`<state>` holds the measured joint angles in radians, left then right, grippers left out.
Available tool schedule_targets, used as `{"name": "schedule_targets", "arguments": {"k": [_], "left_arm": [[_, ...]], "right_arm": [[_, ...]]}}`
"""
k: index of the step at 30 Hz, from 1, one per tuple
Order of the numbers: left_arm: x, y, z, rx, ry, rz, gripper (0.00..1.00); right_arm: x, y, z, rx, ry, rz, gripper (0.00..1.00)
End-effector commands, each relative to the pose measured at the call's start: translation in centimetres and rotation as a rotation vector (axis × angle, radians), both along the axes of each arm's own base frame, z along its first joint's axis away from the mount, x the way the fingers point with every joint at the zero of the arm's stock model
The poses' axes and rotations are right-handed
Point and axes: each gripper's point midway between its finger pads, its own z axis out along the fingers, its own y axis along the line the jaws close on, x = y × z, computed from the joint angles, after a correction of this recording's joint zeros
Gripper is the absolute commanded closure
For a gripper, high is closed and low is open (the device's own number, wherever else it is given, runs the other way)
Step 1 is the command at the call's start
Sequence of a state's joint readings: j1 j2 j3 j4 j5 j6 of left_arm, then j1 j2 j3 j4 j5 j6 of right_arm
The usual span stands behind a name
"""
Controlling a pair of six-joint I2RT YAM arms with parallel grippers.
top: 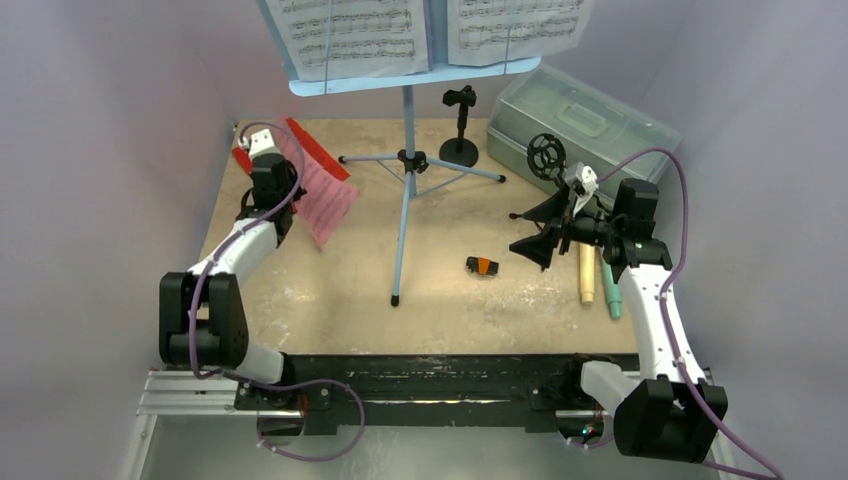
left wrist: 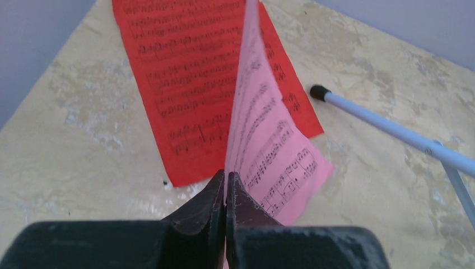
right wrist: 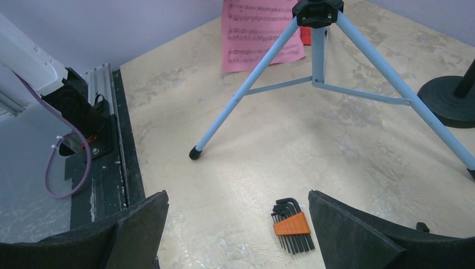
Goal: Pack up the instrument practice props
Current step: Place the sheet music at the corner of the board.
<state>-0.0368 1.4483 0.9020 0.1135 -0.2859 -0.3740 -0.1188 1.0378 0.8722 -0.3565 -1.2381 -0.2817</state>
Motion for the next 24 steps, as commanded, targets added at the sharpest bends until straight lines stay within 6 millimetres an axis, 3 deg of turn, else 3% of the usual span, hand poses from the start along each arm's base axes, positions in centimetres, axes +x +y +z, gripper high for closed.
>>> {"name": "schedule_targets", "arguments": {"k": [1, 8, 16, 24], "left_arm": [[4.3, 2.7, 3.7, 0.051, -0.129, 0.014, 1.00], [8.1, 4.8, 3.5, 0.097, -0.107, -0.002, 1.00], [11.3, 6.1, -0.1, 0.115, -0.003, -0.047, 1.00], [13.0, 7.9, -2.4, 0.119, 0.075, -0.035, 1.00]], "right_arm": [[-0.2, -0.1, 0.4, -0.012, -0.032, -0.004, 0.01], [-0.2, -0.1, 0.2, -0.015, -0.029, -0.001, 0.01], [-0.1, -0.1, 0.1, -0.018, -0.026, 0.001, 0.01], [-0.1, -0.1, 0.0, -0.021, -0.026, 0.001, 0.01]]}}
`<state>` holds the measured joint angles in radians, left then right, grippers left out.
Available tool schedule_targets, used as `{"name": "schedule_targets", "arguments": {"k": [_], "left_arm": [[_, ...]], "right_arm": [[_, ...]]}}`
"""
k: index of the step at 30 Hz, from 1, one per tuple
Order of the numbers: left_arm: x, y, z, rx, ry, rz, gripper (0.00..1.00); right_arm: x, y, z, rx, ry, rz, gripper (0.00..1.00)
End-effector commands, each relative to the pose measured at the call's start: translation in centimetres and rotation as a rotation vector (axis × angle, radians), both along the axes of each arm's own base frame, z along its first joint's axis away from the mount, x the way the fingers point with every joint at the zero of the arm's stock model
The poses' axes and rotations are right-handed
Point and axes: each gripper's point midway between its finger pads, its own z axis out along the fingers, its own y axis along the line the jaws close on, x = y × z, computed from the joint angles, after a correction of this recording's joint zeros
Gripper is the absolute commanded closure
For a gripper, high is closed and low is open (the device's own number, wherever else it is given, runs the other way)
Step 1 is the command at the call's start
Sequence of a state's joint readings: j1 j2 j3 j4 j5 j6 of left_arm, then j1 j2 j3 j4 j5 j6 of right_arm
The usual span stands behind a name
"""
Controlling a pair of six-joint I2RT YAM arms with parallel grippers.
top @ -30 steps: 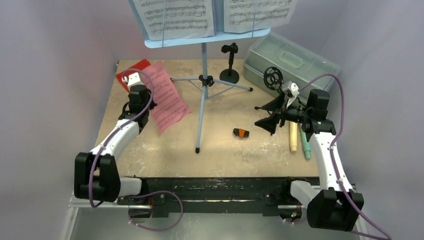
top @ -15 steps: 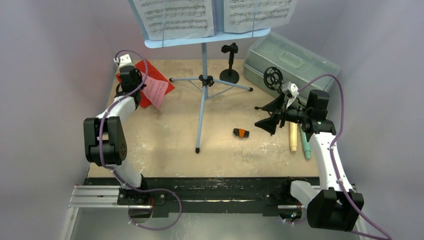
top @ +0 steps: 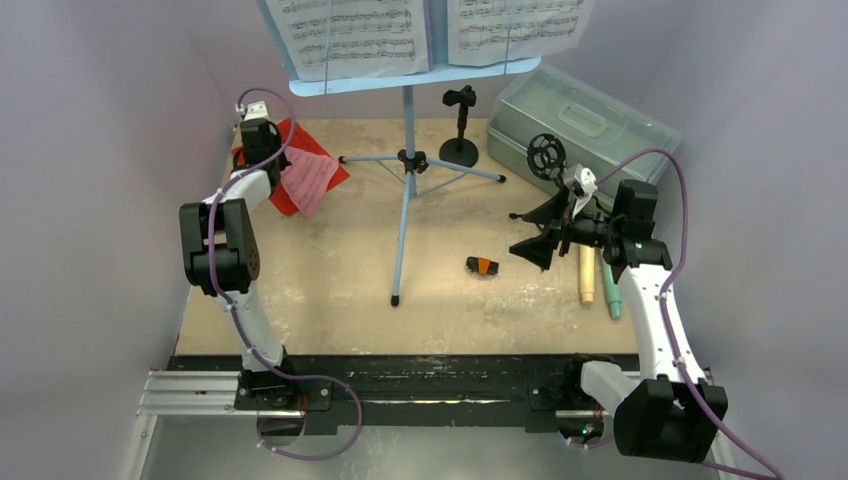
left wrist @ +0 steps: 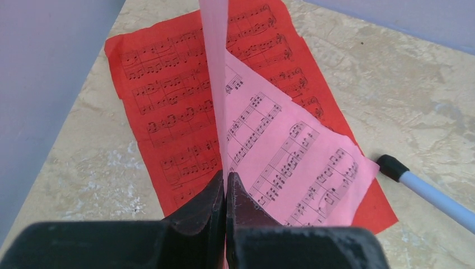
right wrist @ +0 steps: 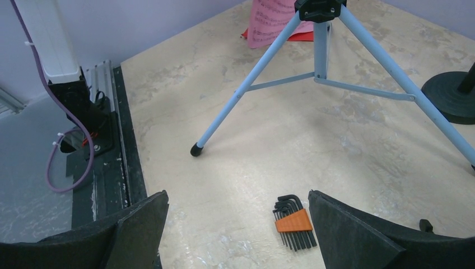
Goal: Pack up the instrument practice props
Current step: Place the sheet music at the corner of the board.
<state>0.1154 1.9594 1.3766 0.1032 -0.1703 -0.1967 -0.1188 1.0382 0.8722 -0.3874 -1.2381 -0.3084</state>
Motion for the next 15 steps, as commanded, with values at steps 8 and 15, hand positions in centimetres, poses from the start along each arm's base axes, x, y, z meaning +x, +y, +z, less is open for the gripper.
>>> {"name": "schedule_targets", "arguments": {"k": [8, 15], "left_arm": [[1.8, 3.2, 0.5, 0.001, 0.018, 0.096, 0.99], [1.6, 3.6, -0.7, -0.007, 0.062, 0.111, 0.99]], "right_arm": [[0.1, -0.1, 0.2, -0.018, -0.034, -0.003, 0.01], [0.1, -0.2, 0.1, -0.019, -0.033, -0.004, 0.01]]}}
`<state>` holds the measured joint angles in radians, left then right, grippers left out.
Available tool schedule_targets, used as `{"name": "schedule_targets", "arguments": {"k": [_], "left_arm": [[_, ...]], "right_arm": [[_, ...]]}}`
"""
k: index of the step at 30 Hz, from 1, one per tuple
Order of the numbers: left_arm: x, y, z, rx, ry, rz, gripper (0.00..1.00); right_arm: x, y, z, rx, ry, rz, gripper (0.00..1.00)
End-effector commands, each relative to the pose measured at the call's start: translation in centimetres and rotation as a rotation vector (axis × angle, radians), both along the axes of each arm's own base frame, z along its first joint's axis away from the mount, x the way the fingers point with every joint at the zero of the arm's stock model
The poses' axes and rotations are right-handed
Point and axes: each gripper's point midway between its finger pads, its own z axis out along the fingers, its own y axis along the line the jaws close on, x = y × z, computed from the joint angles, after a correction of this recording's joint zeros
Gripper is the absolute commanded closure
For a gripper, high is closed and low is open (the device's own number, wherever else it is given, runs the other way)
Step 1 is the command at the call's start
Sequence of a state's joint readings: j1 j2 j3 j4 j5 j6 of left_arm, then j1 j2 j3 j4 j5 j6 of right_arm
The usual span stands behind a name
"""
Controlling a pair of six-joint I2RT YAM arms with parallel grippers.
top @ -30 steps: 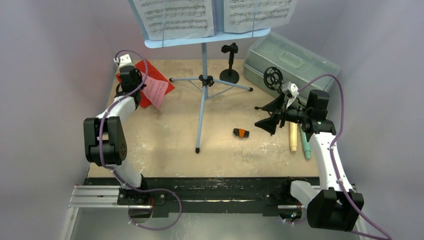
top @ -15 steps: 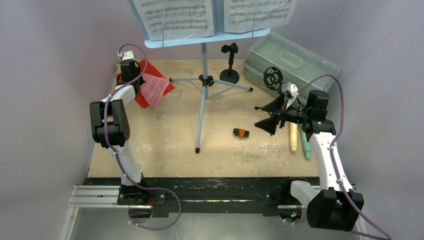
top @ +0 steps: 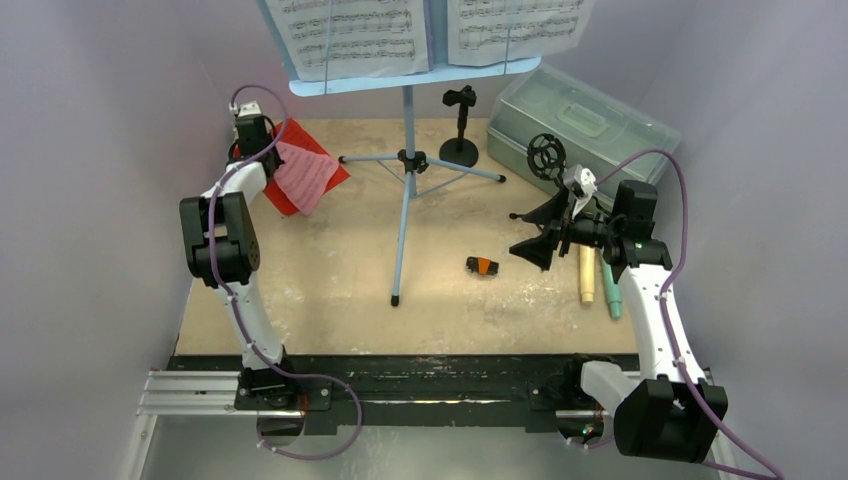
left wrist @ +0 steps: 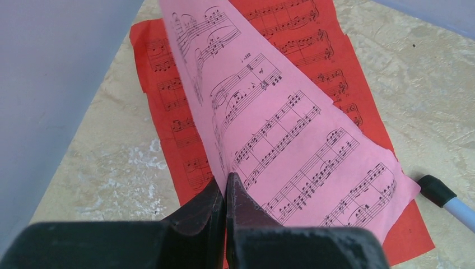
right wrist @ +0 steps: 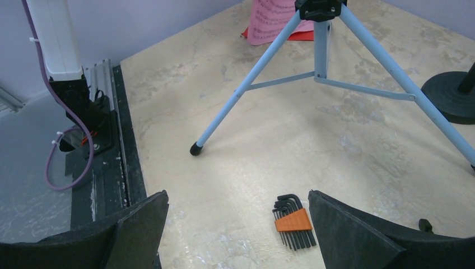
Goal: Pack up the instrument practice props
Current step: Place the sheet music at the corner of the board.
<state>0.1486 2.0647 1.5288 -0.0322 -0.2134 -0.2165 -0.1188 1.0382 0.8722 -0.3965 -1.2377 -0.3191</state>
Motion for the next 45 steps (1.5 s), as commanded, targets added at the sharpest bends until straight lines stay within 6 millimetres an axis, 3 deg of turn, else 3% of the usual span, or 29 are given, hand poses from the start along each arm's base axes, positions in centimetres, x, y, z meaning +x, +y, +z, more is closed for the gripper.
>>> {"name": "schedule_targets", "arguments": {"k": [1, 9, 12, 17, 20, 26, 28, 30, 31, 39, 45], "left_arm": [[0.8, 0.9, 1.1, 0.002, -0.022, 0.026, 0.99], [1.4, 0.8, 0.0, -0.035, 0.008, -0.021, 0.98], [1.3, 1.1, -0.8, -0.049, 0.025, -0.015, 0.93], [1.0, 1.4, -1.2, -0.075, 0.030, 0.003, 0.81], [0.7, 2.1, -1.3, -0.091, 0.039, 0.072, 0.68], [-0.9, 2.9, -2.1, -0.151, 0.135, 0.224, 0.53], [-1.7, 2.8, -2.1, -0.171, 0.157, 0.255, 0.37], [-2.5, 2.4, -1.7, -0.199, 0.166, 0.261, 0.07], [-2.9, 2.0, -1.5, -0.216, 0.163, 0.256, 0.02], [-6.1, -1.1, 3.4, -0.422, -0.028, 0.141, 0.00], [-10.5, -5.2, 3.9, -0.541, -0.063, 0.024, 0.00]], "right_arm": [[0.2, -0.1, 0.2, -0.016, -0.035, -0.006, 0.01], [0.1, -0.1, 0.3, -0.018, -0.044, -0.004, 0.01], [0.1, -0.1, 0.4, -0.020, -0.047, -0.005, 0.01], [0.1, -0.1, 0.3, -0.020, -0.047, -0.003, 0.01], [0.1, -0.1, 0.3, -0.022, -0.048, -0.004, 0.01], [0.1, -0.1, 0.3, -0.024, -0.051, -0.004, 0.01], [0.1, -0.1, 0.3, -0.024, -0.051, -0.004, 0.01], [0.0, -0.1, 0.3, -0.024, -0.053, -0.004, 0.01], [0.0, -0.1, 0.3, -0.024, -0.052, -0.005, 0.01], [0.0, -0.1, 0.4, -0.030, -0.063, -0.009, 0.01], [0.0, -0.1, 0.4, -0.033, -0.068, -0.009, 0.01]]}}
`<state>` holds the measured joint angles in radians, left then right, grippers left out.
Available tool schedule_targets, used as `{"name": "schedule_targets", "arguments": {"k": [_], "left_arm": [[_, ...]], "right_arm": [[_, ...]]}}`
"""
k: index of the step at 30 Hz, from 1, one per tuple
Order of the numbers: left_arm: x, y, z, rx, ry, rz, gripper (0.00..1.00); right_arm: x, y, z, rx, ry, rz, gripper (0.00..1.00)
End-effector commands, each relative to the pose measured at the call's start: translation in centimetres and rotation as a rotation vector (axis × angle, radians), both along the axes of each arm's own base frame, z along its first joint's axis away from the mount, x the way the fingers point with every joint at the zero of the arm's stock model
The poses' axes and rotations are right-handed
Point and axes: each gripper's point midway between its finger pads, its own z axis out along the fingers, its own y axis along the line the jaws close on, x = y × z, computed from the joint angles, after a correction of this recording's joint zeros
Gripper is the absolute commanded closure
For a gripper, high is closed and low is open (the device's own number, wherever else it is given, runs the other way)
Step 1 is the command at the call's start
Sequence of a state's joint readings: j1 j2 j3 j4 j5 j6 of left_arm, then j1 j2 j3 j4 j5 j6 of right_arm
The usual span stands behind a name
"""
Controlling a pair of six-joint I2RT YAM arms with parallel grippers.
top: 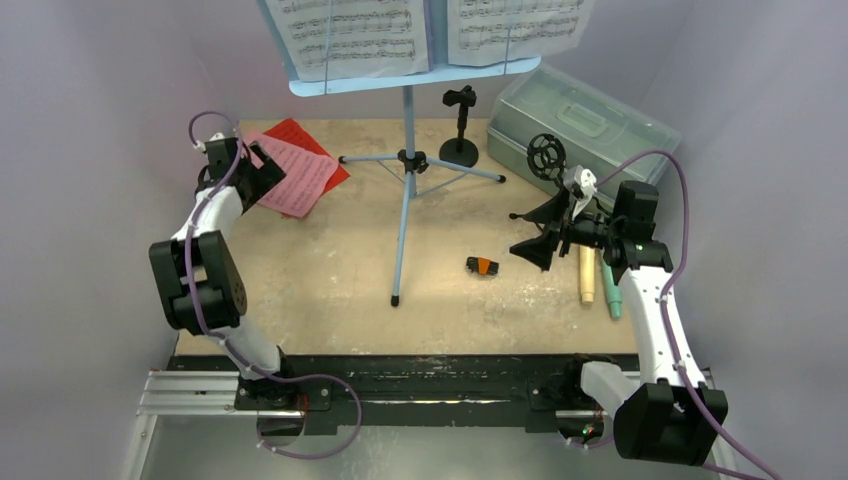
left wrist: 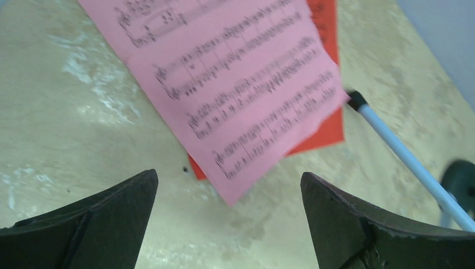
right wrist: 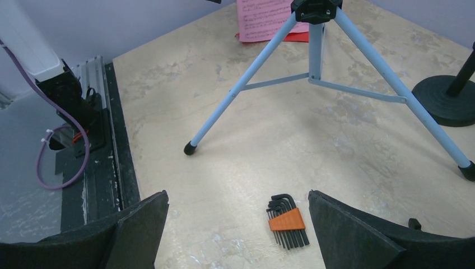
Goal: Pack up the instrument practice props
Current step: Place the sheet music at the corner of the board, then pick up the sheet music from the music stand.
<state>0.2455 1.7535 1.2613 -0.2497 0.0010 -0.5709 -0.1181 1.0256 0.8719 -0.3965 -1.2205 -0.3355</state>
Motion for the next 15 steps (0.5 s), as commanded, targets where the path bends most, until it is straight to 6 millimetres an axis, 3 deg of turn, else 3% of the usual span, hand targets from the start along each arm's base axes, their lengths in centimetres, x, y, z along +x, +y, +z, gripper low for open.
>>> {"name": "schedule_targets", "arguments": {"k": [1, 10, 15], "left_arm": [[-1.3, -3.8, 2.9, -0.126, -0.151, -0.106, 0.00], [-7.8, -8.4, 4.2, -0.138, -0.217, -0.316, 0.00], [-10.1, -11.6, 5.5, -0.090, -0.272, -0.470, 0.00]], "right_arm": [[-0.1, 0.0, 0.3, -0.016, -0.043, 0.002, 0.01], [-0.2, -0.3, -0.1, -0.064, -0.079, 0.014, 0.01], [-0.4, -0.4, -0.5, -0.093, -0.105, 0.040, 0.01]]}}
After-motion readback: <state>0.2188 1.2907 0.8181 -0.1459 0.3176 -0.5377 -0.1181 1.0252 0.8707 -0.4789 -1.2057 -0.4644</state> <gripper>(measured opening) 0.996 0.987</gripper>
